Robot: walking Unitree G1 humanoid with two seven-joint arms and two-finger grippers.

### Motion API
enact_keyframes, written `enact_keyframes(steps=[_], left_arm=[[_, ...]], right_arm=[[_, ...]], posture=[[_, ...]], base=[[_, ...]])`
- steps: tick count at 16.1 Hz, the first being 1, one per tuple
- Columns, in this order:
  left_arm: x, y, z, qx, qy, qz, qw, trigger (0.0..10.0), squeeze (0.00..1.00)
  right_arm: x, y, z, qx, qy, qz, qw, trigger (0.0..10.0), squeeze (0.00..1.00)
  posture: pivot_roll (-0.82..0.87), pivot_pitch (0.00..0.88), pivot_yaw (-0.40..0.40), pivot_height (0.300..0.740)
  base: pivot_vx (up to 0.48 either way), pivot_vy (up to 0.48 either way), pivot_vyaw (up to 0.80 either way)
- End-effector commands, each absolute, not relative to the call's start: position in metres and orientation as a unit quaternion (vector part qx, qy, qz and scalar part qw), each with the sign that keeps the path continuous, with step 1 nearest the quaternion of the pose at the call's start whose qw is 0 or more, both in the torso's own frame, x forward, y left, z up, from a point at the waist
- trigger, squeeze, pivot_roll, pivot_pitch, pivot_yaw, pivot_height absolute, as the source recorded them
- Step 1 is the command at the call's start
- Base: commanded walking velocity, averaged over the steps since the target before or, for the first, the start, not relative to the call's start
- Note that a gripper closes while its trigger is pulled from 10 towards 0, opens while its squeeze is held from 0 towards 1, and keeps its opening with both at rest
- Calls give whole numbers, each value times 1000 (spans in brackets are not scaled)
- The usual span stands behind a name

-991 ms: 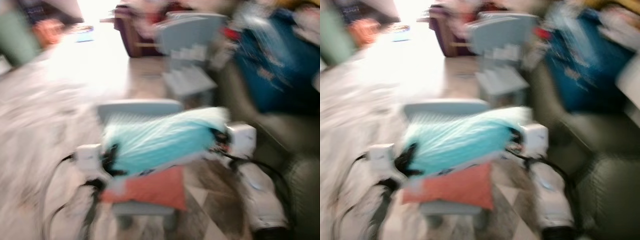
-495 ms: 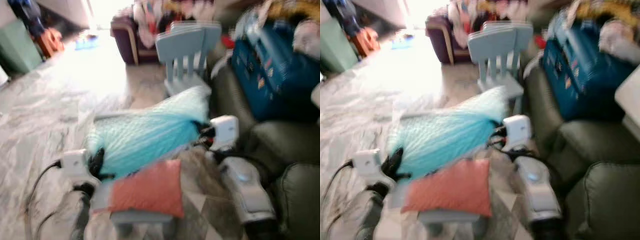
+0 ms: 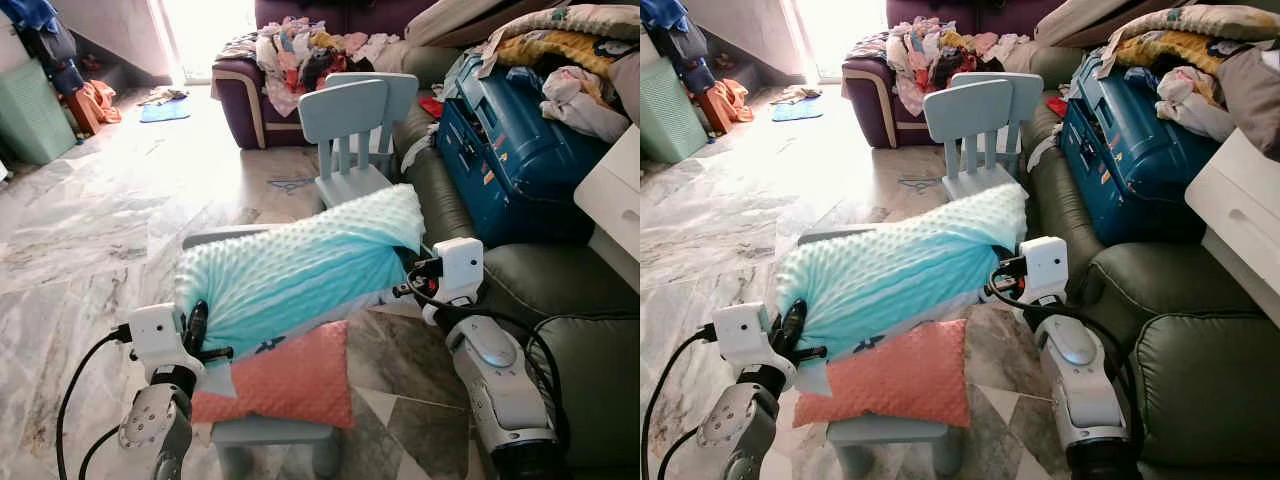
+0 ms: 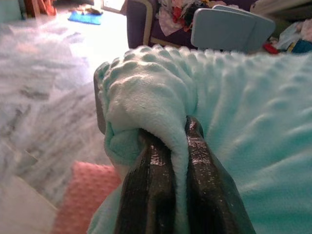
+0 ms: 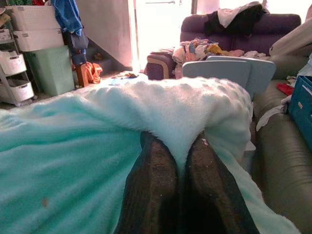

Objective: Move the pillow to the sofa

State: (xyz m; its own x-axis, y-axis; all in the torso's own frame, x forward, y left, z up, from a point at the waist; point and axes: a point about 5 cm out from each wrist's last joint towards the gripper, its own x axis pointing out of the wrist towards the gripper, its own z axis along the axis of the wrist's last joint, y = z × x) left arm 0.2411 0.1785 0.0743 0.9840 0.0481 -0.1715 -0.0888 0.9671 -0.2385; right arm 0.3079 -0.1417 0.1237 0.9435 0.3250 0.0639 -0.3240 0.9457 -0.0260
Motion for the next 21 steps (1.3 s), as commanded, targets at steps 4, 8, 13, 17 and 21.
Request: enact_keyframes(steps=[4,8,13,17,21], left_arm=[[235,186,74,-129,83,52,987,10000,0],[231,191,75,-137,85,66,985,10000,0],[229,190,75,-135,88,67,985,10000,0],[228,190,74,-135,92,70,984,10000,0],[228,189,74,-138,95,69,983,10000,0]], right_arm=[[309,-146,122,-6,-13,148,989,4941,0],[311,-150,115,-25,26,131,991,10000,0],[312,-154,112,-32,40,98,994,10000,0],[310,-151,111,-22,36,117,992,10000,0],[309,-155,108,-46,47,109,992,10000,0]], posture=[[-166,52,48,740],[-164,69,48,740],[-165,79,49,740],[-165,84,50,740],[-168,89,48,740]], base=[[0,0,0],[0,0,0],[0,0,0],[0,0,0],[0,0,0]])
